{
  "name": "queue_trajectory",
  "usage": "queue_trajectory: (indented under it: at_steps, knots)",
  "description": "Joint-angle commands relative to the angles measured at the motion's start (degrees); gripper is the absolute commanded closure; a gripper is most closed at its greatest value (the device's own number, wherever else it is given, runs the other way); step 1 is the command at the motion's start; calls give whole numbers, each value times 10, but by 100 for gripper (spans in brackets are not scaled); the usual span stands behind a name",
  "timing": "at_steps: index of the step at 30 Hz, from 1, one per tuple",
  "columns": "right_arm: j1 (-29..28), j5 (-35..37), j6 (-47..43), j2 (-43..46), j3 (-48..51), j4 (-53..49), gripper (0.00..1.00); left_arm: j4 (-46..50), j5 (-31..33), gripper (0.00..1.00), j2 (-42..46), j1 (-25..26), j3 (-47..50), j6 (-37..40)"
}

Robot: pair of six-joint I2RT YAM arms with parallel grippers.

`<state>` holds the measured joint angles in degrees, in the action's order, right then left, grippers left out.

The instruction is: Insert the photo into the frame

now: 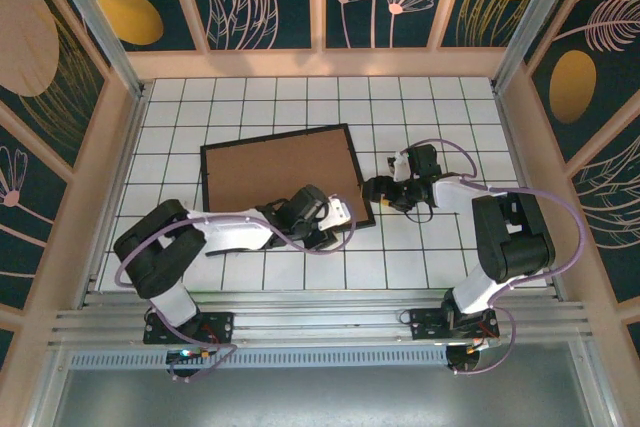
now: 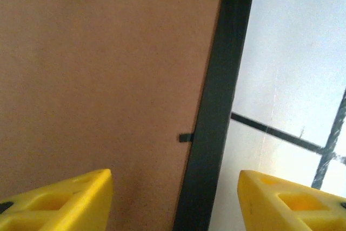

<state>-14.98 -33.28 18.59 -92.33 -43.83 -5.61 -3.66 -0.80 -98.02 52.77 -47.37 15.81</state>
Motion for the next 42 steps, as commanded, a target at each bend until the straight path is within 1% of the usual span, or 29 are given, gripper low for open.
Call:
queue_trajectory:
  at_steps: [1, 4, 7, 12, 17, 20, 22, 23, 25, 32, 42]
  knots:
    - [-3, -3, 2, -8, 3, -2, 26, 31, 13, 35, -29, -4, -26, 12]
    - [-3, -3, 3, -8, 5, 0, 26, 35, 15, 37, -41, -4, -32, 12]
    - [-3, -2, 5, -11, 7, 3, 26, 34, 7, 43, -44, -5, -26, 18]
    - [-3, -6, 7, -19, 5, 8, 27, 31, 11, 59, -41, -4, -17, 20]
    - [-4, -6, 7, -20, 3, 5, 27, 6, 8, 78, -15, -4, -3, 21]
    - [-5, -6, 8, -21, 4, 5, 27, -9, 10, 83, -5, -4, 4, 19]
    - [-5, -9, 10, -23, 4, 6, 27, -16, 11, 84, -5, -4, 8, 17]
    - [-7, -10, 11, -24, 4, 7, 27, -21, 11, 85, 13, -5, 10, 16]
    - [-10, -12, 14, -26, 4, 9, 27, -29, 11, 86, 20, -4, 11, 15]
    - [-15, -19, 18, -28, -1, 10, 27, -48, 8, 87, 47, -11, 16, 7]
    - [-19, -61, 56, -32, 16, 57, 27, -70, -16, 87, 78, -28, 32, -10]
